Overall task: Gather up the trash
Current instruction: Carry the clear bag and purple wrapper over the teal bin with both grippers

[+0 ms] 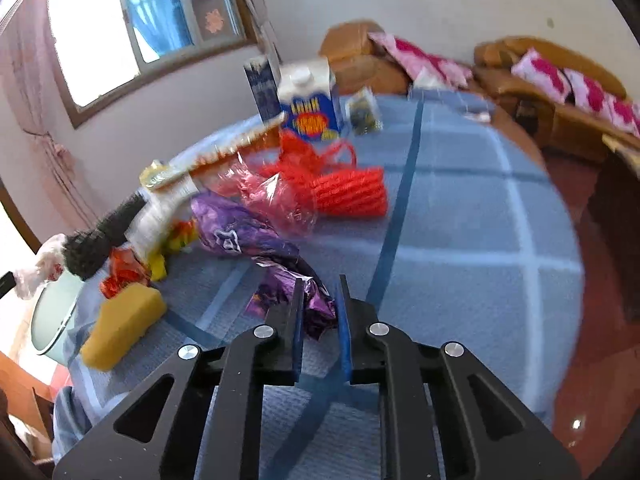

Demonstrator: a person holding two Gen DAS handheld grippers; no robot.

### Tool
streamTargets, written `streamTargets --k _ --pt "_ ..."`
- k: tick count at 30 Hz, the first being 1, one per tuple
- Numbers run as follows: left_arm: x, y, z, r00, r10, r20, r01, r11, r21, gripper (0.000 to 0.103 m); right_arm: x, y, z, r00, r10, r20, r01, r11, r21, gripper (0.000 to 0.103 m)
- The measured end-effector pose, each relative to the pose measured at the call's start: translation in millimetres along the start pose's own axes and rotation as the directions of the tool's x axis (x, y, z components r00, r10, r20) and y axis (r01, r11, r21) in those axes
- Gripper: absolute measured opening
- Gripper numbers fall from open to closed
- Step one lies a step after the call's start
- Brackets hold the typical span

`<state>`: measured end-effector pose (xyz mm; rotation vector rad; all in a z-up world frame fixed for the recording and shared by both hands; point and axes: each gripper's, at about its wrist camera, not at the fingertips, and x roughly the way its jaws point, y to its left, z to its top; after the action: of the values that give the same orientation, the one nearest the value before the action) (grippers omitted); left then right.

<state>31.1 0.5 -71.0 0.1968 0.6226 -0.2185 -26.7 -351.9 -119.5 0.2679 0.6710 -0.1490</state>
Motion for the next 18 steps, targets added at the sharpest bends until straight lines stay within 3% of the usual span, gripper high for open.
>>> streamTargets --k 7,18 --pt "-3.8 10.3 5.3 1.000 0.017 0.012 -0.017 1.000 -0.010 0.001 -35.5 10.3 16.1 0.992 0.029 0.124 -0.020 0.997 -0.070 0.014" --pt "-4.6 36.6 12.5 0.998 0.063 0.013 -0.063 0.998 -0.031 0.001 -14.5 57.8 46.0 0.987 0.103 0.122 -0.079 0.980 -0.185 0.014"
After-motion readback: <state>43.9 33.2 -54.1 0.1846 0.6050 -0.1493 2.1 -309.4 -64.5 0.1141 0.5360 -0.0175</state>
